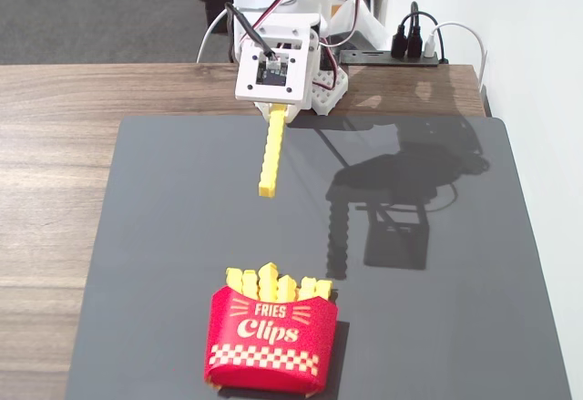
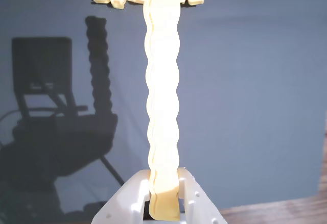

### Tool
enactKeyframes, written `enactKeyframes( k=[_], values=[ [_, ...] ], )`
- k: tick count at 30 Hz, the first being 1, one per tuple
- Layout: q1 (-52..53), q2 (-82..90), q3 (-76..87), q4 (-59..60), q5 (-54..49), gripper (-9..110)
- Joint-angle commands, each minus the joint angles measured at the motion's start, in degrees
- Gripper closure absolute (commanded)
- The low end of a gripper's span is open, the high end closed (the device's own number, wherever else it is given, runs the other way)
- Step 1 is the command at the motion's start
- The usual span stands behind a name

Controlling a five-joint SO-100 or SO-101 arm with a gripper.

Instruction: Grab a fry

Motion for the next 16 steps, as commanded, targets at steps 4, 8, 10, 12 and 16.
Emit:
enactKeyframes(
  k=[4, 8, 10, 12, 16],
  values=[
    [-0.6, -1.8, -3.6, 0.0, -0.7, 99],
    [-0.4, -2.4, -3.6, -0.6, -1.1, 99],
    [-0.2, -3.2, -3.6, -1.4, -1.2, 99],
    [-0.1, -3.9, -3.6, -1.8, -1.2, 99],
    [-0.4, -4.0, -3.2, -2.2, -1.2, 99]
  ],
)
